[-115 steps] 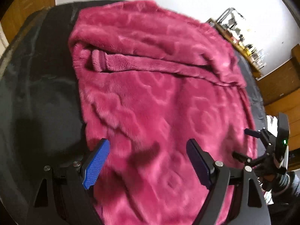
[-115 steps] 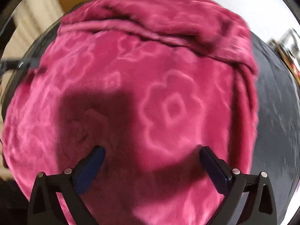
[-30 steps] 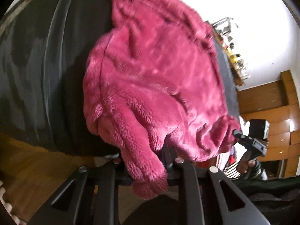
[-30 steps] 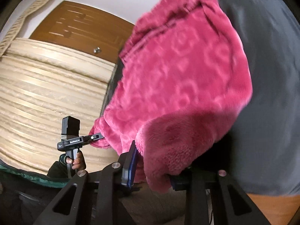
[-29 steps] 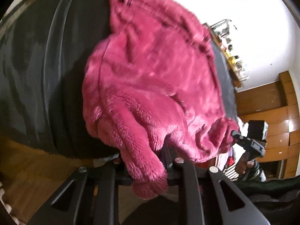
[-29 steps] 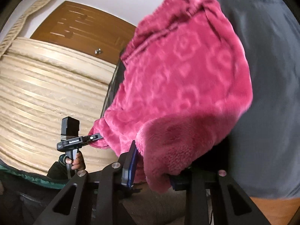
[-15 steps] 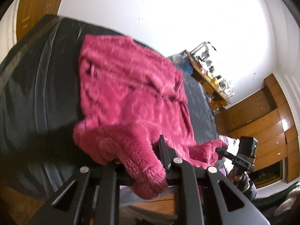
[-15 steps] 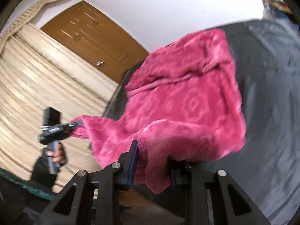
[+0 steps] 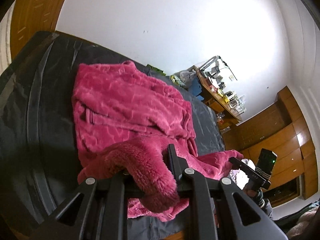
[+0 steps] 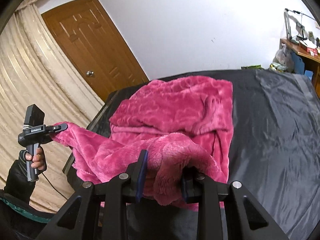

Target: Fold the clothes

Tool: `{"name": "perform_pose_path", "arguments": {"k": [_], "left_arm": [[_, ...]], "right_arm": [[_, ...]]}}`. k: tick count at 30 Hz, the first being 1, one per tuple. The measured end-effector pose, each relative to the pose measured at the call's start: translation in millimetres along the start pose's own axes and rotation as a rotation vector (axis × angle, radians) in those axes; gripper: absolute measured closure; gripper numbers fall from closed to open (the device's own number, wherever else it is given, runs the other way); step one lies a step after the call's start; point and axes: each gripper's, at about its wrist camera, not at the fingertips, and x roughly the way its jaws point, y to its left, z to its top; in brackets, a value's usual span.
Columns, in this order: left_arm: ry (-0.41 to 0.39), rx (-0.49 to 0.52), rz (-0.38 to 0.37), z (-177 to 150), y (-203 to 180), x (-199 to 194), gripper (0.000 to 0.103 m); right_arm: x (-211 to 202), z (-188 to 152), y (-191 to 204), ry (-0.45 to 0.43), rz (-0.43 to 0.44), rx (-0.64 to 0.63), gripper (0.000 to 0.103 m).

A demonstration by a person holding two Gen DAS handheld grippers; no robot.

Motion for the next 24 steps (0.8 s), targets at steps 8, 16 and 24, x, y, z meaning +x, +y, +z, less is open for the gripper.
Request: {"name": "perform_pose_path", "arguments": {"k": [8, 16, 24], "left_arm": [[-0.073, 0.028, -0.028, 60, -12, 8, 0.083], [-0.100, 0.001, -0.032, 126, -1, 43, 0.083], [-0.063, -0.053, -0.003, 177, 26, 104, 0.083]], "right_arm": [[9, 65, -8, -0.095, -0.045, -0.011, 0.073], [35, 130, -28, -0.148, -0.111, 0.000, 0.073], [91, 165, -56, -0.107, -0.187, 0.025, 0.073]]}}
